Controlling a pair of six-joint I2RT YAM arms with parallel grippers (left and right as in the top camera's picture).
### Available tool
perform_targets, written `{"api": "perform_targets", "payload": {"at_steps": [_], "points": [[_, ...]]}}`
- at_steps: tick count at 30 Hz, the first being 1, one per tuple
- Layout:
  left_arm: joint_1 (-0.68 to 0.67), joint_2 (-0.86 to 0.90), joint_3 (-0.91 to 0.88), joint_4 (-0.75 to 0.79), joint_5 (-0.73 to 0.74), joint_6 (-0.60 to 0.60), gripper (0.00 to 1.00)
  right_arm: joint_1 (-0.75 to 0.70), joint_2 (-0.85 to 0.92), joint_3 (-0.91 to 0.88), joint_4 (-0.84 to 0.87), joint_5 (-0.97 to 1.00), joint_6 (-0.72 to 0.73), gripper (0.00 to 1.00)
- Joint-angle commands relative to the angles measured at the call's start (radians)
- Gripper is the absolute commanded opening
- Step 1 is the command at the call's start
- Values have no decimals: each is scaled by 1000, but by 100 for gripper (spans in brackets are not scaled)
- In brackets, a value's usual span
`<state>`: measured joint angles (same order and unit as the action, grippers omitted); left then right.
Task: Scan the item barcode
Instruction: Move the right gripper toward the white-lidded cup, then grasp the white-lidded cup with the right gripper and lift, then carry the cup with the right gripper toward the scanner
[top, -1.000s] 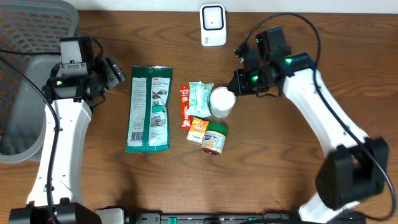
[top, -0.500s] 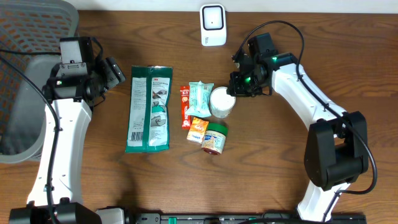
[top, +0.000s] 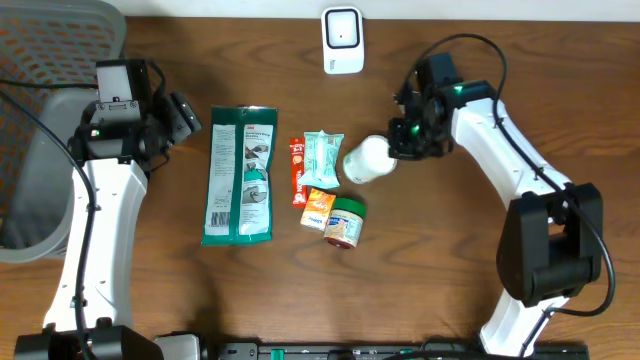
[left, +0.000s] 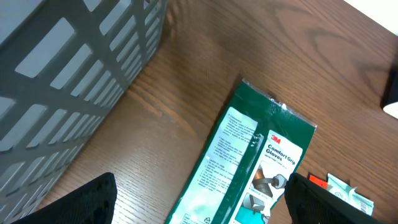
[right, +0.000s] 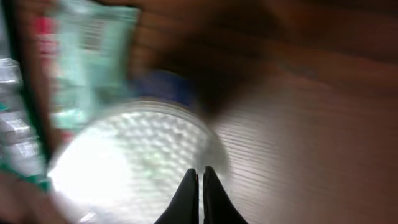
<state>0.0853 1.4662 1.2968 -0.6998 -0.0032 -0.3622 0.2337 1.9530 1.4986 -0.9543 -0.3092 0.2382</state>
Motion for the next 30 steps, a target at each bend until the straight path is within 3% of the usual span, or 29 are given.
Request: {"api": "perform_targets", "payload": {"at_steps": [1, 15, 22, 30], "points": [[3, 4, 8, -2, -9, 10, 86, -12, 24, -18, -29, 85, 8, 1], [3, 4, 8, -2, -9, 10, 86, -31, 20, -16, -126, 164, -11, 1], [3, 4, 8, -2, -9, 10, 86, -35, -34, 36, 8, -122, -48, 1], [3, 4, 8, -2, -9, 10, 86, 13, -5, 16, 259, -67, 100, 1]]}}
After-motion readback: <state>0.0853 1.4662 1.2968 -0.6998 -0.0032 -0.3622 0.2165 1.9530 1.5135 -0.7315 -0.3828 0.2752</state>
